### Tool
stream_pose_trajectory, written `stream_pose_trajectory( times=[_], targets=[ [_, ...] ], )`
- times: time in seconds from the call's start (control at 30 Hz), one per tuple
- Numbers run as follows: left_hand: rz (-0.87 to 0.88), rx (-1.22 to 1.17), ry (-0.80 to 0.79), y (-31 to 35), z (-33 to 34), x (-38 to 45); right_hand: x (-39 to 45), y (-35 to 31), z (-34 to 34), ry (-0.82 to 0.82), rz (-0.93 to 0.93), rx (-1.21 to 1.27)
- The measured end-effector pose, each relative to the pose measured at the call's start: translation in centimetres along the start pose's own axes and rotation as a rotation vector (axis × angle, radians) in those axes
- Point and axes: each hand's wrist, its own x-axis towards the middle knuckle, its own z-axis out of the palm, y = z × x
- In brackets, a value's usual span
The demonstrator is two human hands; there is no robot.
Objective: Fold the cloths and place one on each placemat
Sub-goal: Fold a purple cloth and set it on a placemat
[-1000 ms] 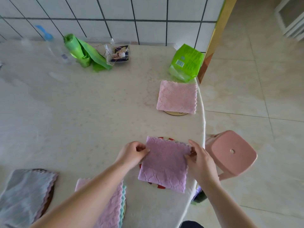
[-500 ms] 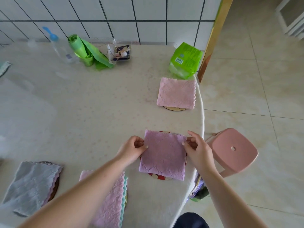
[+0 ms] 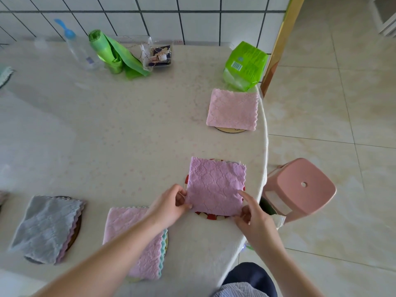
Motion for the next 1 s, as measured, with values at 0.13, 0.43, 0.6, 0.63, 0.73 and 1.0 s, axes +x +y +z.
stream_pose_trajectory(
  times=[0.13, 0.43, 0.6, 0.63, 0.73, 1.0],
  targets=[
    [0.020, -0.008, 0.003, -0.5, -0.4, 0.3, 0.1, 1.2, -0.6, 0.019, -0.108, -0.084],
    [0.784, 0.774, 0.239, -0.7, 1.4, -2.1, -0.5, 0.6, 0.2, 0.222, -0.407, -0.416],
    [0.734, 0.967, 0.105, -2.7, 3.5, -3.1, -1.3, 0.6, 3.3, 0.025, -0.490, -0.721],
    [0.710, 0.967, 0.101, -3.0, 3.4, -3.0, -1.4, 0.9, 3.6, 0.015, -0.484, -0.738],
    [0.678, 0.960, 0.090, -3.7, 2.8, -2.8, -1.7, 1.3, 3.5, 0.017, -0.464, -0.758],
    [0.509, 0.341, 0.092, -3.2, -2.3, -3.4, -3.0, -1.0, 3.7, 0.151, -0.363, -0.700]
  ],
)
